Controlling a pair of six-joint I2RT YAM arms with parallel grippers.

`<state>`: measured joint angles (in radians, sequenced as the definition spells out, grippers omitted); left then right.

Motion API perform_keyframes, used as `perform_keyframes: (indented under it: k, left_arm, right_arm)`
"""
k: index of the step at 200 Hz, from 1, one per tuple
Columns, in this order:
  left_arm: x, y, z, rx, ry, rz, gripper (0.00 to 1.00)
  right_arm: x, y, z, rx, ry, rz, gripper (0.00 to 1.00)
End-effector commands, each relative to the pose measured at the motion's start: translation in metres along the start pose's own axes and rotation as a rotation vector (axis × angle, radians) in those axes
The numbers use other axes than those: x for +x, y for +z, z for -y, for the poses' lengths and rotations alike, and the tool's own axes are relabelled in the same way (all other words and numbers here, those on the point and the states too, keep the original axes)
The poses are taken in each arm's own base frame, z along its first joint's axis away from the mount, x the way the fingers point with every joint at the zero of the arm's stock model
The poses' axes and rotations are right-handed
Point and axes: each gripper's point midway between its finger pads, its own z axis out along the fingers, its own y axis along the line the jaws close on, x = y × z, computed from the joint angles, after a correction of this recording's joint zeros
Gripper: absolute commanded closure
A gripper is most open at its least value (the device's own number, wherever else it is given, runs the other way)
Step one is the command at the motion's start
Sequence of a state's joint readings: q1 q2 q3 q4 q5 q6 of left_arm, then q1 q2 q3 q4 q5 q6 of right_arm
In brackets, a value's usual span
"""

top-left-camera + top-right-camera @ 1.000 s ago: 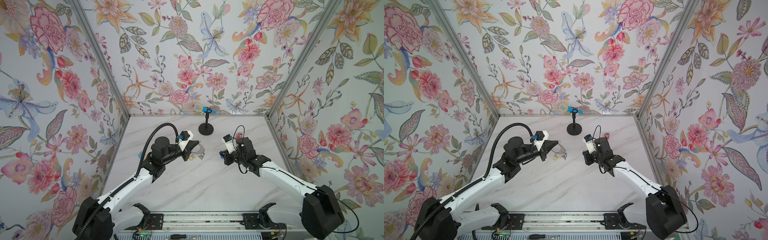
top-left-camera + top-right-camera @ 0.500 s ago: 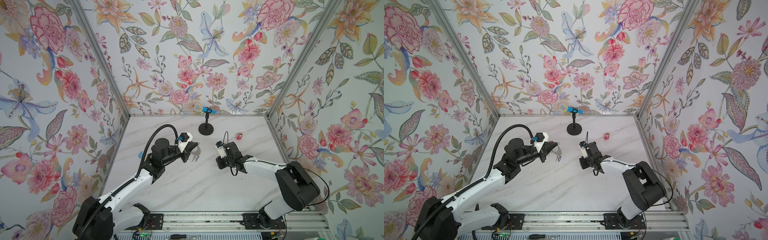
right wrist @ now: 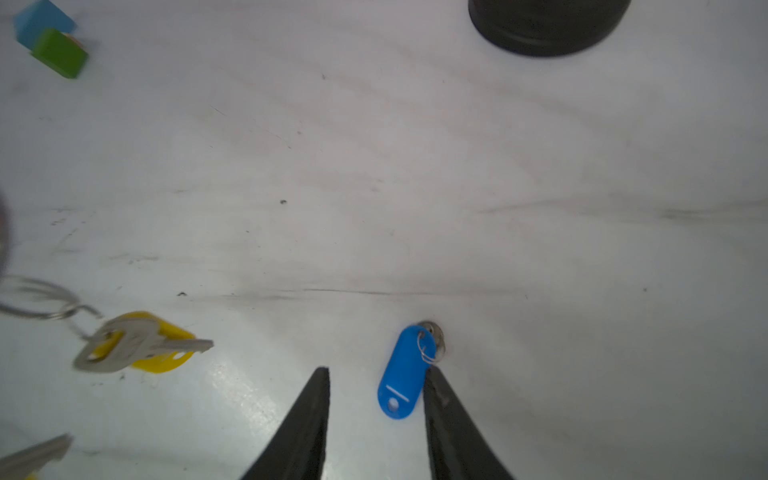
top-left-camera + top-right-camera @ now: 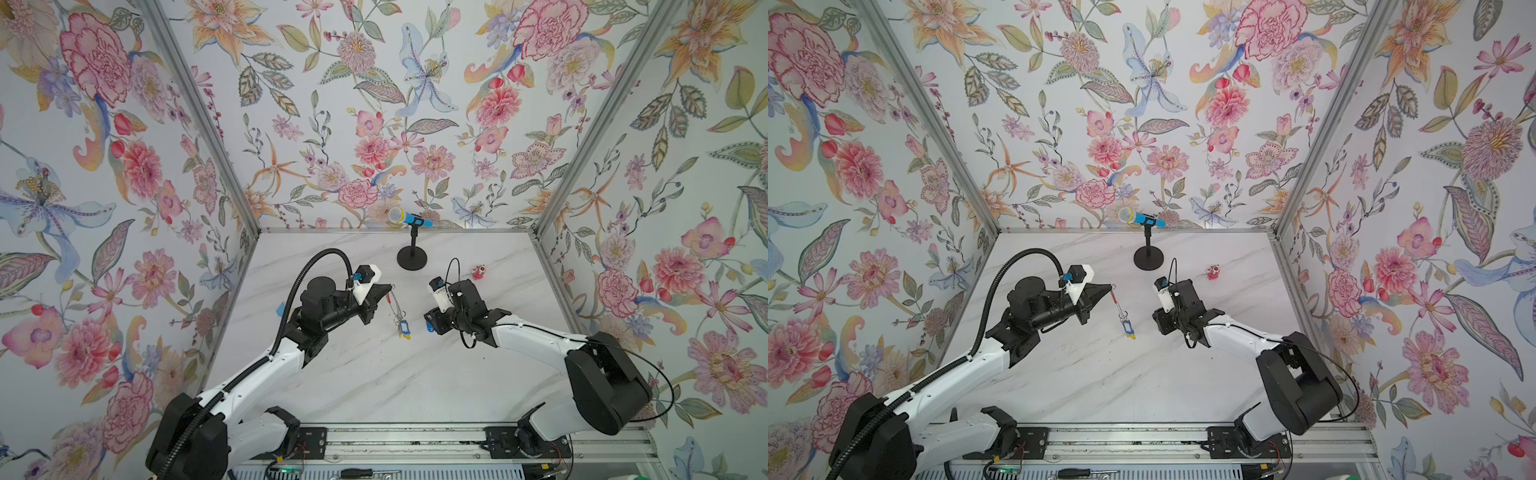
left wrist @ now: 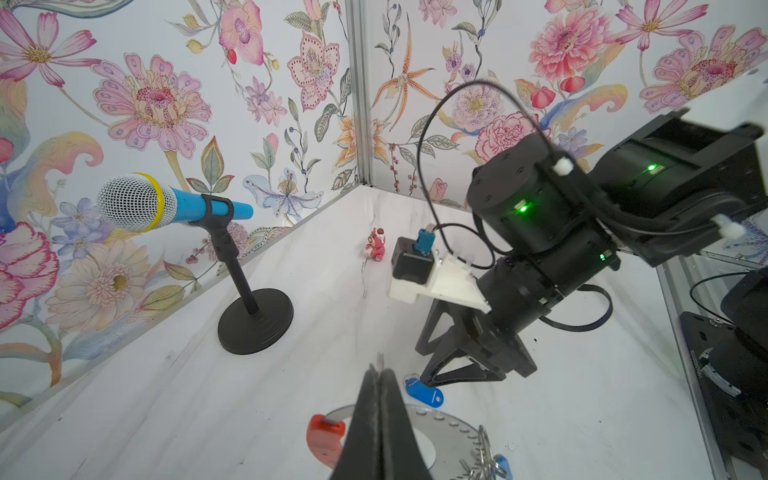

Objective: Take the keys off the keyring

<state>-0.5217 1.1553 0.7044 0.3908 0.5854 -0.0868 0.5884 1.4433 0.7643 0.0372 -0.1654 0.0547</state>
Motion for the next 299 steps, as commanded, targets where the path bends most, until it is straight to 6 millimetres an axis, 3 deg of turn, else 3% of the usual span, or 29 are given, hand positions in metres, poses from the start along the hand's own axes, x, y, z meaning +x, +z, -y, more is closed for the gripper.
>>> perform_keyframes:
  k: [1,37,57,73,128,172,238,274,299]
  left_arm:
    - [-0.016,-0.006,-0.009,-0.041,0.02,0.061,1.0]
    - [-0.023,-0.006,-0.01,-0.046,0.031,0.063,1.0]
    - [-0.027,-0.006,-0.012,-0.058,0.035,0.065,1.0]
    - [-0.03,-0.007,-0.013,-0.062,0.041,0.069,1.0]
    - [-0.04,-0.007,-0.011,-0.045,0.023,0.101,1.0]
    - [-0.05,-0.01,-0.008,-0.031,0.003,0.133,1.0]
    - [-0.058,-0.012,-0.005,-0.018,-0.003,0.155,1.0]
    - [-0.06,-0.012,-0.004,-0.012,-0.007,0.162,1.0]
    - [-0.06,-0.012,-0.003,-0.009,-0.01,0.163,1.0]
  right_arm:
    - [-0.019,-0.021,-0.037,-0.164,-0.104,0.136,0.56]
    - [-0.039,-0.049,-0.08,-0.353,-0.202,0.303,0.52]
    - [-0.041,-0.054,-0.107,-0.422,-0.272,0.342,0.49]
    - [-0.043,-0.054,-0.117,-0.439,-0.302,0.364,0.48]
    - [-0.055,-0.033,-0.117,-0.406,-0.336,0.36,0.48]
    - [-0.068,-0.032,-0.129,-0.466,-0.337,0.39,0.63]
    - [-0.07,-0.016,-0.125,-0.445,-0.338,0.367,0.6]
    - [-0.073,-0.018,-0.126,-0.458,-0.336,0.371,0.6]
    - [-0.074,-0.02,-0.128,-0.473,-0.335,0.367,0.66]
